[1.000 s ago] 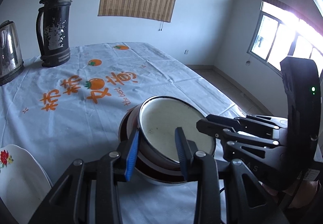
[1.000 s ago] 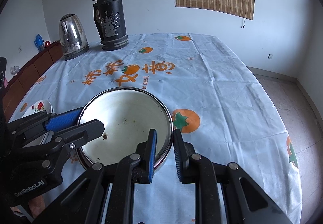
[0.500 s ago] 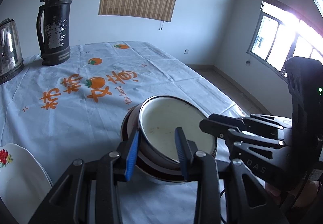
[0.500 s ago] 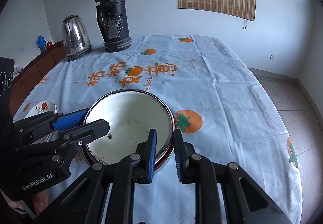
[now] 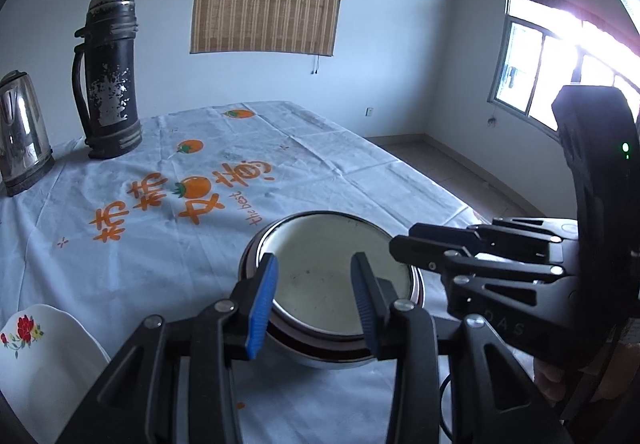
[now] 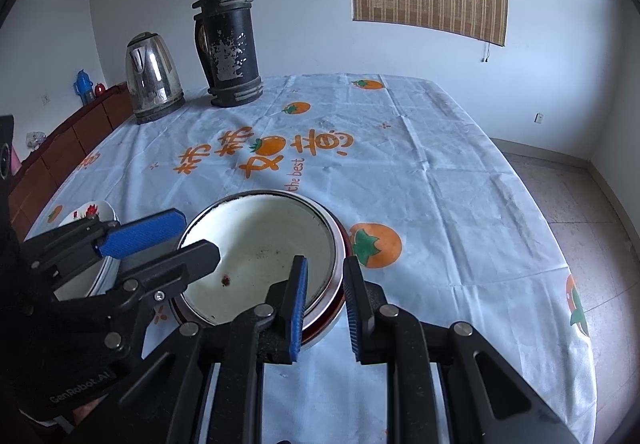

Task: Organize plates and bowls
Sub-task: 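Open both grippers to release the enamel bowl, then close both grippers on the rim of the nested bowl stack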

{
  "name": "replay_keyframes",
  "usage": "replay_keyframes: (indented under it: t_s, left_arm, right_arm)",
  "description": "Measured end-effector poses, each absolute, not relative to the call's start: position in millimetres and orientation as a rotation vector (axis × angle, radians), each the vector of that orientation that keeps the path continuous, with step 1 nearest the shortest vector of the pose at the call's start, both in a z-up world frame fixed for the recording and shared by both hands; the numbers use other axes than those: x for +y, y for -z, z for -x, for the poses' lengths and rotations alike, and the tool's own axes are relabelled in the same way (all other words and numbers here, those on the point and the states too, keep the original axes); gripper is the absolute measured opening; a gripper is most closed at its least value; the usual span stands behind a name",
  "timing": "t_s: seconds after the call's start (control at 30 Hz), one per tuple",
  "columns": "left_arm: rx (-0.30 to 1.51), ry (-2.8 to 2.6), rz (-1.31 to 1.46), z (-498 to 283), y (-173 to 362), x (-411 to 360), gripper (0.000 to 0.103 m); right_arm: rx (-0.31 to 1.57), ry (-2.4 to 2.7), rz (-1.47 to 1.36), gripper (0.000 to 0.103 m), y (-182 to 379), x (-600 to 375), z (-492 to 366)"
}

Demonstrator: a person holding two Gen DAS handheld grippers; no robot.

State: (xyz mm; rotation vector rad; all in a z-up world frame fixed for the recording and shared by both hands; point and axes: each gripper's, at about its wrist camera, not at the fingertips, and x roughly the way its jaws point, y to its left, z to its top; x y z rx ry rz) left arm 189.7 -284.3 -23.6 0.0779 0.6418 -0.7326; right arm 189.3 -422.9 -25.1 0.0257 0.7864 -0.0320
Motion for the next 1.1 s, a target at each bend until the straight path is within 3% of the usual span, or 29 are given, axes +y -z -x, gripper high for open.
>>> replay_keyframes:
  t_s: [0.07,0.2,0.53,0.67,1.1]
  left_arm:
    - [0.637,0.726,-0.070,-189.9,22.6,-281.5,0.044]
    - [0.634,0.707,-0.059,-191.2,22.4,-277.4,0.058]
    - [0.645,0.643,0.006,-203.7,19.8,-255.5,0.072]
    - [0.679,0.633,0.014,-204.6,26.8,-256.3,0.073]
    - [0.716,0.683,0.000,-190.6,37.6,-273.7,0.073]
  right_arm:
    - [0.776,0.039,-0.033,0.021,22.4,-424.6,-187.6]
    - [0.760,0.059,-0.028,0.045,20.1,-425.6,-183.4]
    - [0.747,0.099,-0.064,0.048,19.4,-440.2,-176.7]
    - [0.739,0.106,-0.079,0.054,19.1,-444.1,-171.6]
    - [0.748,0.083,-0.157,0.055,32.2,-441.4,-175.0]
